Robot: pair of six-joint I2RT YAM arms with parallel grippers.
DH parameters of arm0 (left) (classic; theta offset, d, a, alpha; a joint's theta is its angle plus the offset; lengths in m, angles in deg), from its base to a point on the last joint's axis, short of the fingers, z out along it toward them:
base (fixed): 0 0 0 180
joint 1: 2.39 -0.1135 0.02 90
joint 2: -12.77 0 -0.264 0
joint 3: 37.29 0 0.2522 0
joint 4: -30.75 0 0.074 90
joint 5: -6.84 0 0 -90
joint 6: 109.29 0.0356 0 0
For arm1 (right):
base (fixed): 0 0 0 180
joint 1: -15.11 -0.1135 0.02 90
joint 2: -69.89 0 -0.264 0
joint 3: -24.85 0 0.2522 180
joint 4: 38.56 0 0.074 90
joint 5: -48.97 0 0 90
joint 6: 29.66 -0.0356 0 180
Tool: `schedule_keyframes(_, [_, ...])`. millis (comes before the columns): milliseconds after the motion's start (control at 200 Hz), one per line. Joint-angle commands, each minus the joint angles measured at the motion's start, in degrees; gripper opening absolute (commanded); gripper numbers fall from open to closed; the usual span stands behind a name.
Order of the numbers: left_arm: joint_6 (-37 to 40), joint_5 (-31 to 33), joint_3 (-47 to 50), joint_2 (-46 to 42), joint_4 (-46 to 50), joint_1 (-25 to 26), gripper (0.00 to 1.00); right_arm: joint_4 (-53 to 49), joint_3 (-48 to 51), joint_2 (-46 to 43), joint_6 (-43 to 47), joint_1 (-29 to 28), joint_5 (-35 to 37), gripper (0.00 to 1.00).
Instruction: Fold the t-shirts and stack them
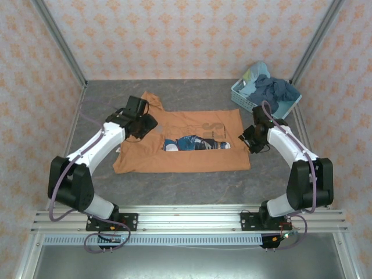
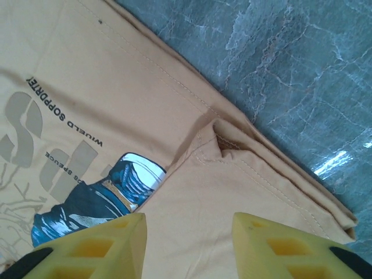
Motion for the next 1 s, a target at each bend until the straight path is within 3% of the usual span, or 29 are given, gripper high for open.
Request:
schedule_keyframes(0, [-3.2,-1.62,5.68,-0.39,2.63,-0.95,0.36,0.18,1.05,0.37,-1.64,0.09,1.07,0.38])
schedule_keyframes(150, [-3.07,-2.31,12.3,-2.65,4.08,-4.42,0.28,0.85,3.76,-0.16,-3.41,0.1,1.18,0.28])
schedule_keyframes(460, [0.19,-0.24,19.42,-2.5,5.93,-10.48,0.25,5.42,3.18,7.89,-5.15,0.18,0.42,0.11])
schedule_keyframes(751, [4.34,7.04,20.61,-1.22,8.78,-14.27,0.25,2.53,-1.89,16.51,-1.99,1.84,5.66,0.07])
schedule_keyframes(996, [7.62,9.92,18.16,-0.36,12.53,-15.79,0.24,-0.51,-0.6,11.55,1.87,1.72,7.04,0.09])
